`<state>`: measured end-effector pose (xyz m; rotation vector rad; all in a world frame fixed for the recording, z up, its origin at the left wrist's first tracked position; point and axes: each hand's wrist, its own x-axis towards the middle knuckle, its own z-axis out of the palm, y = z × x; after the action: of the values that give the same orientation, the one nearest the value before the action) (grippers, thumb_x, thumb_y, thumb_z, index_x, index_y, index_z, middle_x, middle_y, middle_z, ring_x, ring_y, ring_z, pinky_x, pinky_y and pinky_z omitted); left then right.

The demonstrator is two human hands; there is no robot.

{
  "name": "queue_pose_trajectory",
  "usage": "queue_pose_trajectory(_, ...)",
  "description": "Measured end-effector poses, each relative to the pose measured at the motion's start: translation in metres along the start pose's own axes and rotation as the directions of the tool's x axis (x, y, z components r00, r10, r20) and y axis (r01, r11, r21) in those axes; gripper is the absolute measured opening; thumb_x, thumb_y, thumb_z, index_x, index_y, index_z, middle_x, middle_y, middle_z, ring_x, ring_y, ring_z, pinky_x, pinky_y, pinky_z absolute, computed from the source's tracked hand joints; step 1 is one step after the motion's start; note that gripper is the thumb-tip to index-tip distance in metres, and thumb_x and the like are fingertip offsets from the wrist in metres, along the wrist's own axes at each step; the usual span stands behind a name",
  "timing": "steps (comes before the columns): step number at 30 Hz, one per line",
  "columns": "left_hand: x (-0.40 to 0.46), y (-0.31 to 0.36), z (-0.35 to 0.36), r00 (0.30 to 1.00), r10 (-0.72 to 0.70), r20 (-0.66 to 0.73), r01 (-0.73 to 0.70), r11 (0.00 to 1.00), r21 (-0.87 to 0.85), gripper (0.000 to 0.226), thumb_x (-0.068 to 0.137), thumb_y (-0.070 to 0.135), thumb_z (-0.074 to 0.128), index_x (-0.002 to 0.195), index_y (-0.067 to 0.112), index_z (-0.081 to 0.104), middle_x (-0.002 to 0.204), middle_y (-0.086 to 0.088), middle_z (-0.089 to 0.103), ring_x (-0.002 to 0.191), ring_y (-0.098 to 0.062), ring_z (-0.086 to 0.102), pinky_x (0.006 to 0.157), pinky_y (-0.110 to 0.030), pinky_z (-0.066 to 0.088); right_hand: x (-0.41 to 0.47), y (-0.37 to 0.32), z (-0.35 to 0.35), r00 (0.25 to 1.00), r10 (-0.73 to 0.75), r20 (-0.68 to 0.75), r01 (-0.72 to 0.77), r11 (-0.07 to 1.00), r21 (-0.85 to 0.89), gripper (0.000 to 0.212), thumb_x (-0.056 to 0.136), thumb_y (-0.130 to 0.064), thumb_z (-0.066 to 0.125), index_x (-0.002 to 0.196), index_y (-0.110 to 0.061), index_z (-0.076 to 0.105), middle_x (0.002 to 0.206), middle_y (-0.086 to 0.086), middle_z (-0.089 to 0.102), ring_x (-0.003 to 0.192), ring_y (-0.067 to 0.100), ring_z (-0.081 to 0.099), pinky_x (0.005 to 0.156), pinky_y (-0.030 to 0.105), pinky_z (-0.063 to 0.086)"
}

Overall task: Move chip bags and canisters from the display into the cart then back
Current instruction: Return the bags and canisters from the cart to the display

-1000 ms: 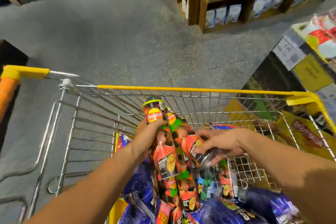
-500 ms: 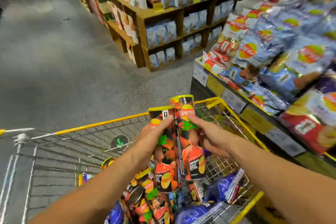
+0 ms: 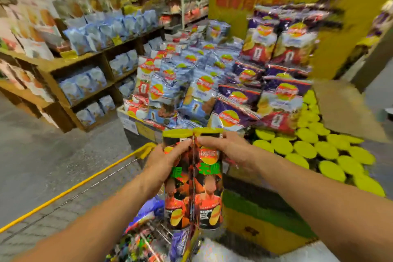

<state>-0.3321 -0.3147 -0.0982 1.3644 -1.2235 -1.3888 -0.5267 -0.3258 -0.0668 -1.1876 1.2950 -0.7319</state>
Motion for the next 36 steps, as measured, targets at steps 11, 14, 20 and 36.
queue_pose_trajectory(11,0.030,0.025,0.123,0.990,0.049,0.131,-0.072,0.982,0.176,0.060,0.057,0.072,0.077,0.103,0.035,0.069,0.098,0.018,0.074,0.096,-0.010,0.069,0.089,-0.036,0.054,-0.046,0.013,-0.156,0.888,-0.166,-0.428,0.031,0.952,-0.304,0.061,0.068,-0.043,0.085,0.119,-0.034,0.053,0.114,-0.008,0.057,0.105,0.018,0.060,0.087,0.039,0.055)
queue_pose_trajectory(14,0.044,0.024,0.126,0.983,0.040,0.178,-0.085,0.965,0.249,0.051,0.068,0.063,0.076,0.110,0.036,0.068,0.099,0.023,0.072,0.101,-0.005,0.065,0.090,-0.031,0.050,-0.047,0.015,-0.176,0.876,-0.189,-0.444,0.029,0.939,-0.343,0.058,0.077,-0.036,0.081,0.124,-0.036,0.047,0.118,-0.005,0.052,0.104,0.019,0.055,0.072,0.028,0.050)
queue_pose_trajectory(20,0.077,0.015,0.130,0.975,-0.041,0.219,-0.019,0.964,0.264,0.051,0.068,0.061,0.073,0.112,0.037,0.063,0.107,0.022,0.068,0.101,-0.006,0.064,0.088,-0.030,0.049,-0.016,0.022,-0.182,0.921,-0.174,-0.348,0.047,0.937,-0.345,0.061,0.078,-0.031,0.080,0.130,-0.031,0.048,0.120,-0.005,0.050,0.103,0.016,0.054,0.080,0.031,0.053)
queue_pose_trajectory(36,0.130,0.003,0.123,0.983,-0.042,0.181,-0.002,0.972,0.237,0.047,0.076,0.057,0.070,0.117,0.034,0.065,0.109,0.020,0.068,0.100,-0.005,0.063,0.080,-0.026,0.046,0.020,0.002,-0.185,0.974,-0.203,-0.103,0.090,0.759,-0.645,0.077,0.069,-0.037,0.081,0.132,-0.049,0.038,0.141,-0.003,0.047,0.124,0.022,0.048,0.100,0.047,0.047)
